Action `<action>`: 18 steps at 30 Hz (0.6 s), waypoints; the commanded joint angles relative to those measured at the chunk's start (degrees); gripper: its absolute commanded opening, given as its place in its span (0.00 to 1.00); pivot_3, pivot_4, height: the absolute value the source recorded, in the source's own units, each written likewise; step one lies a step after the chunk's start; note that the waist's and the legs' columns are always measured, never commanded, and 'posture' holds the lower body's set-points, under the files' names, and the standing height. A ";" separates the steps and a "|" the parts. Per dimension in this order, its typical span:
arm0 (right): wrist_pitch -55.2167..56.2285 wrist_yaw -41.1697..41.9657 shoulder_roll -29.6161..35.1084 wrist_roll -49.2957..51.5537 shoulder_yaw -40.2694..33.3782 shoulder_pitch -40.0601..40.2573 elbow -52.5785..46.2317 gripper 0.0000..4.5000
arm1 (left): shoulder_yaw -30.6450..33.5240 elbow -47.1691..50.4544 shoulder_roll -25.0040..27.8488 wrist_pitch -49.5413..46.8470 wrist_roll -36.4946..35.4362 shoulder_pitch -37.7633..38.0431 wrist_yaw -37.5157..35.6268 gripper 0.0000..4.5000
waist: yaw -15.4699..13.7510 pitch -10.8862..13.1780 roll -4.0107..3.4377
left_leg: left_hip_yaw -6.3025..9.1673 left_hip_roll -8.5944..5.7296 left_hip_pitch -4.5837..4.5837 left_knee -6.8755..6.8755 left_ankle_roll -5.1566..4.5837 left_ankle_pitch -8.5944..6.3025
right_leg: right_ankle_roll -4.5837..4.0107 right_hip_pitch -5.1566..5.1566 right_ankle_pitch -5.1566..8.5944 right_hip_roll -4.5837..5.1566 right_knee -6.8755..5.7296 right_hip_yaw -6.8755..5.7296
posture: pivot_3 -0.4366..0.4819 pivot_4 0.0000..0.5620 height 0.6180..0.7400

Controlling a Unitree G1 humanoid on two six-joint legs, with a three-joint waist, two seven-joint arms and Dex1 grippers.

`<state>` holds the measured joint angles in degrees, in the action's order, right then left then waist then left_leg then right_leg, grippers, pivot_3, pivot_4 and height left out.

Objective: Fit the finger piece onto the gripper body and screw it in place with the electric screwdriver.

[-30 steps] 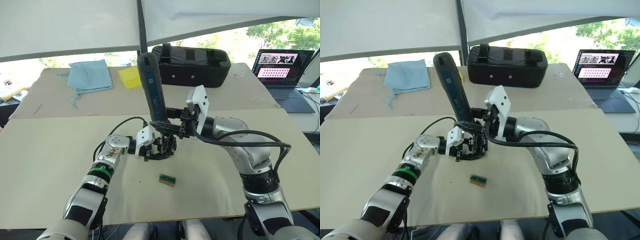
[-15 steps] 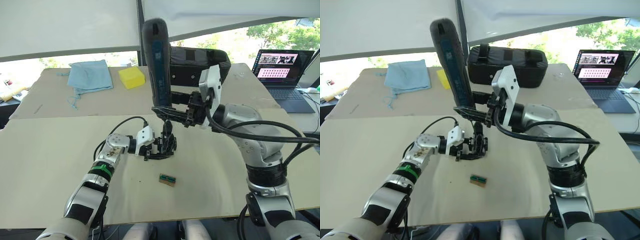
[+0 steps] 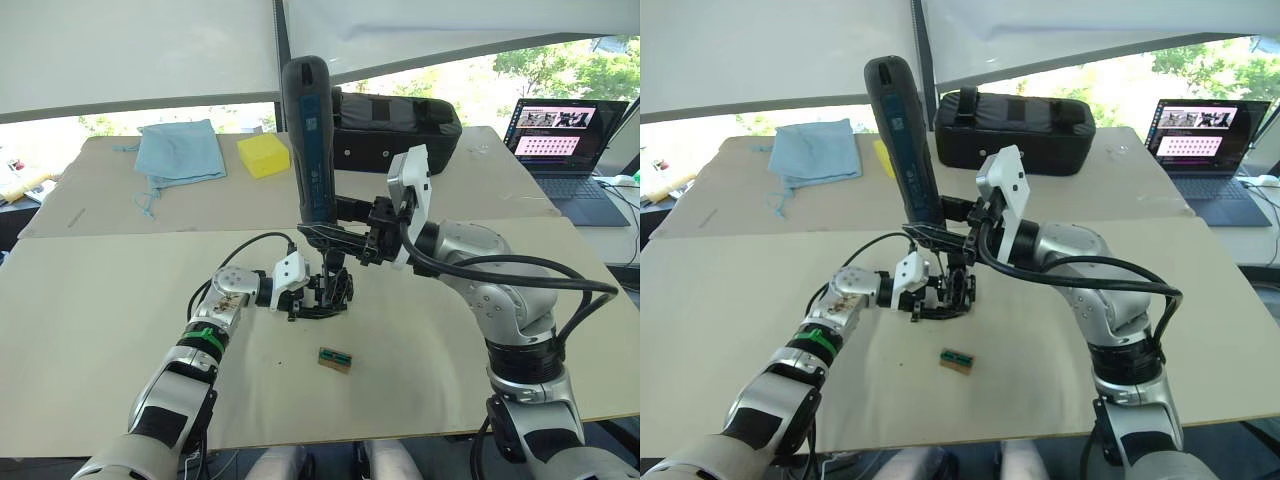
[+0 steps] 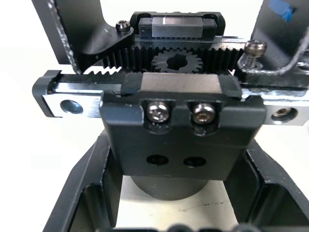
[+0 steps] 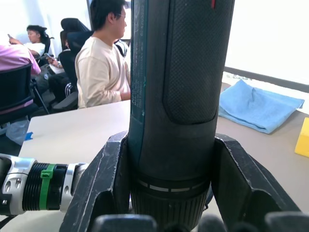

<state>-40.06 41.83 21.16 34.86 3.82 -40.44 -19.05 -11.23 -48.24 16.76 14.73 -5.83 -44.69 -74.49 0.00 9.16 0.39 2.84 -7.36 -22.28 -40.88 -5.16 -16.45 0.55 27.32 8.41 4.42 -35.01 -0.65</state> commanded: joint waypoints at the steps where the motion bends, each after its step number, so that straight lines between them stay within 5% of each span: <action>1: 3.06 0.24 -0.45 0.09 -0.89 -1.05 -1.84 0.43 | 0.78 0.67 0.19 0.62 -0.03 -1.41 -0.10 0.51 | 0.02 0.00 0.00 | 0.00 0.00 0.00 0.00 0.00 0.00 | 0.00 0.00 0.00 0.00 0.00 0.00 | 0.48 0.27 1.00; 18: 3.79 0.89 -0.63 -1.17 -0.24 -0.58 -1.32 0.43 | 0.88 1.73 0.08 0.17 -0.38 -1.14 -0.19 0.51 | 0.02 0.00 0.00 | 0.00 0.00 0.00 0.00 0.00 0.00 | 0.00 0.00 0.00 0.00 0.00 -0.03 | 0.48 0.27 1.00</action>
<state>-38.78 42.51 21.02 33.23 4.27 -40.17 -18.53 -11.18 -48.20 16.77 14.68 -5.83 -44.68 -74.57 0.02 9.16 0.39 2.84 -7.36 -22.29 -40.88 -5.16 -16.45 0.55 27.32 8.41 4.42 -35.01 -0.68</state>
